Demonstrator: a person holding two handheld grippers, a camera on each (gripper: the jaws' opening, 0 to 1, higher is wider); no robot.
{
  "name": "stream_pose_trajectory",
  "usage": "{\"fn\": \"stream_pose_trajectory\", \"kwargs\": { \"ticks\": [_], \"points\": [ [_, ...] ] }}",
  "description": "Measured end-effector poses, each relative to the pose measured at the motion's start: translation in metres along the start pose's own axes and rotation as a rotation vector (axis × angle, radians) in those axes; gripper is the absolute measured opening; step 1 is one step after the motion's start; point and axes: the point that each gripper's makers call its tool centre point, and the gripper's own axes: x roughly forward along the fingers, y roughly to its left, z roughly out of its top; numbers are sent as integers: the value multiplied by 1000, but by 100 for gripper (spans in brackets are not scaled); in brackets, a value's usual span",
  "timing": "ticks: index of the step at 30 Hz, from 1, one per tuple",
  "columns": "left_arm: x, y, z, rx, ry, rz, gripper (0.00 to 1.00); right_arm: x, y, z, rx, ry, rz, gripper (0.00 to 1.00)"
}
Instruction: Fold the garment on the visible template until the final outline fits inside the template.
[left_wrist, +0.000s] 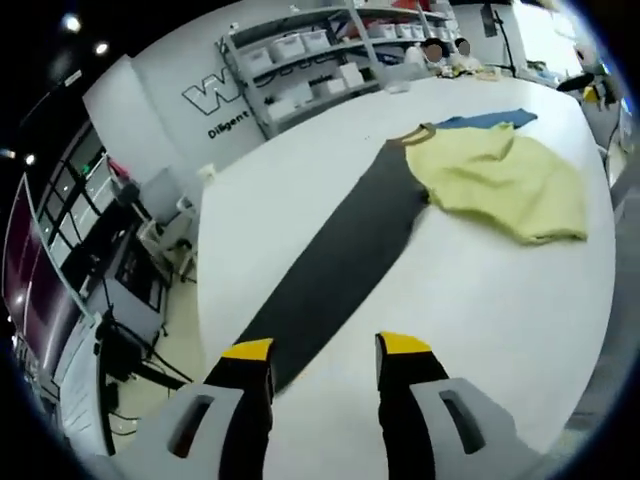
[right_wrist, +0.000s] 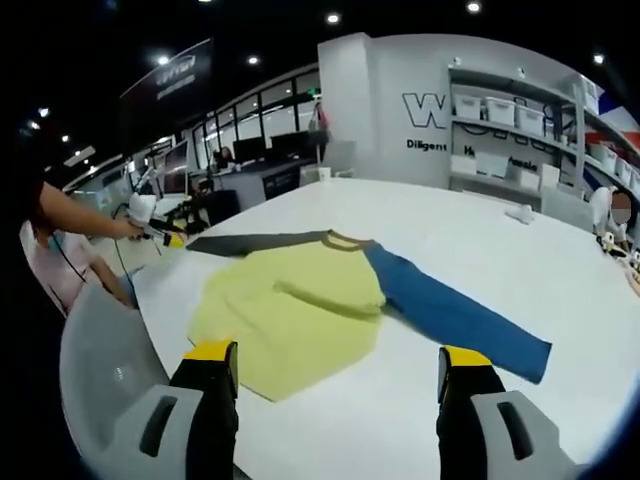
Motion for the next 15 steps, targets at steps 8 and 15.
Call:
{"fn": "stream_pose_trajectory", "kwargs": {
  "ticks": [8,15],
  "points": [
    [-2,-30,13,21,-32,-72,57,3,4,-5,0,6,19,81],
    [-5,-53,18,-7,-56,-128,67,7,11,-15,-21,32,37,81]
  ]
}}
